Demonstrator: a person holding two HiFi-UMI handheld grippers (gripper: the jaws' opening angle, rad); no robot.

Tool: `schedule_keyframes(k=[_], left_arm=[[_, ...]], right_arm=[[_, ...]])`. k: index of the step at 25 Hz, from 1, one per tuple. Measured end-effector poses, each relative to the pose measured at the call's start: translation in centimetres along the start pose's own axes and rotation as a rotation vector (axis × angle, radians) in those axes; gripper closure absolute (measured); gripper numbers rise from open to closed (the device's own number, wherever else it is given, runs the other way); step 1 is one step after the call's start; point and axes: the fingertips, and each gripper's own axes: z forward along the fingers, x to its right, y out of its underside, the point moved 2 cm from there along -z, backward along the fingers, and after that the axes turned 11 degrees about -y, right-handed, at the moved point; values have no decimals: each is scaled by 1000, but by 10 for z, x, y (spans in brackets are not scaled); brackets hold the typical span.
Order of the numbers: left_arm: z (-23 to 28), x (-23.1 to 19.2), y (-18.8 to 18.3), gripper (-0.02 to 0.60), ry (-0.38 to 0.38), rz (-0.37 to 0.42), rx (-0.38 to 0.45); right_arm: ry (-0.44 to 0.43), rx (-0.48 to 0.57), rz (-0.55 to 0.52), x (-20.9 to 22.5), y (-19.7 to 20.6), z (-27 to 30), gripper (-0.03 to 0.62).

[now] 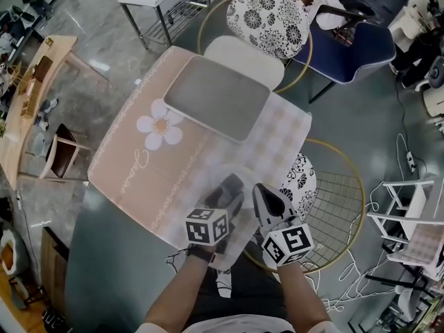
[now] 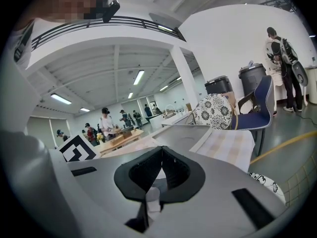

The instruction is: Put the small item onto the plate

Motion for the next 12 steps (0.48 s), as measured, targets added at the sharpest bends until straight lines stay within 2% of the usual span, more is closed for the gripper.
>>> schedule_keyframes(k=[2, 7, 9, 12], left_arm=[[1, 3, -1, 310, -31, 81, -2], [-5, 5, -6, 296, -69, 209, 44], [-6, 5, -7, 296, -62, 218, 58], [-12, 9, -12, 298, -41, 181, 84]], right_arm=[[-3, -5, -2, 0, -1, -2, 580], [-12, -6, -6, -1, -7, -7, 580], [-14, -3, -8, -1, -9, -9, 580], [-15, -2, -10, -2, -13, -11, 580]])
